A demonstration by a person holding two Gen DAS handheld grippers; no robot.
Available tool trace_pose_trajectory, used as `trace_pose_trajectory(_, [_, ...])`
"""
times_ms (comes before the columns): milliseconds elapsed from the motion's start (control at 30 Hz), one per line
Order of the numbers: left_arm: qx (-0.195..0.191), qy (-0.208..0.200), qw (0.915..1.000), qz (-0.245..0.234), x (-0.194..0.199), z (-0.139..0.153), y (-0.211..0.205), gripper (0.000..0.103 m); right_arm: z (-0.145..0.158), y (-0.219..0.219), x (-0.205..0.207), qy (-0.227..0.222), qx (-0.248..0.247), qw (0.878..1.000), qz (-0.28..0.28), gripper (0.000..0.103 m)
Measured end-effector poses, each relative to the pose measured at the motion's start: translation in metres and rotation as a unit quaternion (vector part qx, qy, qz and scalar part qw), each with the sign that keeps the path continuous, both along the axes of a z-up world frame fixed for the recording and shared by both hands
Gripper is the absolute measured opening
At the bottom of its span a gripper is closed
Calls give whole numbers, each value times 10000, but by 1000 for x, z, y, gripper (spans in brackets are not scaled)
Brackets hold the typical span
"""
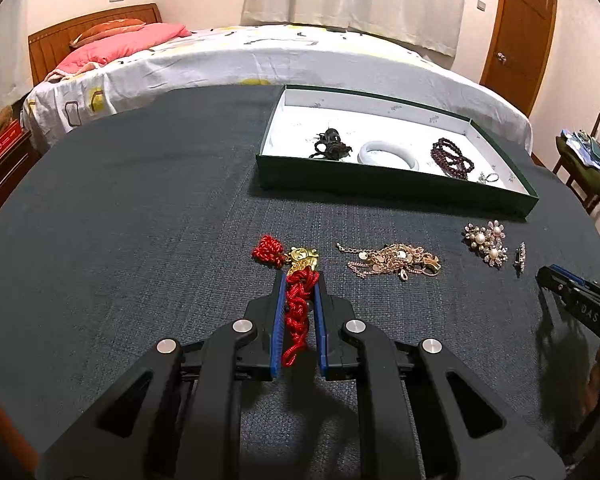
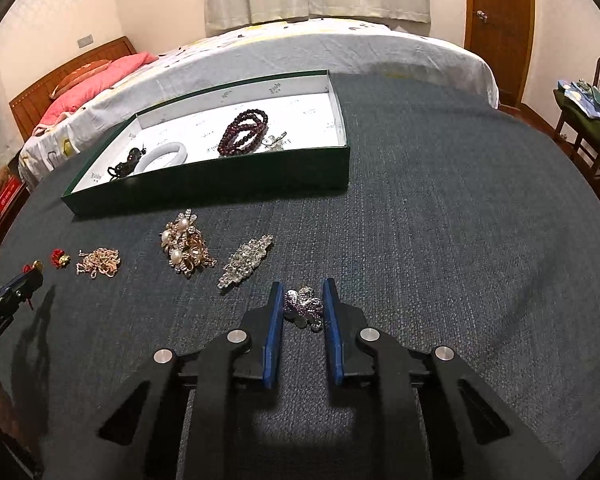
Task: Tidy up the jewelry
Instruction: 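Grasp the silver flower brooch with the right gripper while the left holds the red tassel, then carry the red tassel with the left gripper while the right carries the brooch over the box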
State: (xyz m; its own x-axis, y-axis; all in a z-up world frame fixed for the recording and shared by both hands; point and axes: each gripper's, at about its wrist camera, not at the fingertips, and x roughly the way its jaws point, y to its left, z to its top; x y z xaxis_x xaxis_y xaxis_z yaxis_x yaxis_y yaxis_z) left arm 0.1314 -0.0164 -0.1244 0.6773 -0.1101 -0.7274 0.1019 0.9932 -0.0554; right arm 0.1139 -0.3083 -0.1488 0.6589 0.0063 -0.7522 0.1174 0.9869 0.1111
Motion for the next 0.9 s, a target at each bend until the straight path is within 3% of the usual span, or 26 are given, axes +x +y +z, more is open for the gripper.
trace_pose_trajectory(633, [-175, -459, 9987, -132, -6, 43, -12, 13, 52, 6, -6, -715, 76, 9974, 101, 21])
trace_pose_trajectory(900, [-264, -759, 9962, -338, 13, 70, -29, 13, 81, 10, 10, -1131, 55, 9933, 214, 21])
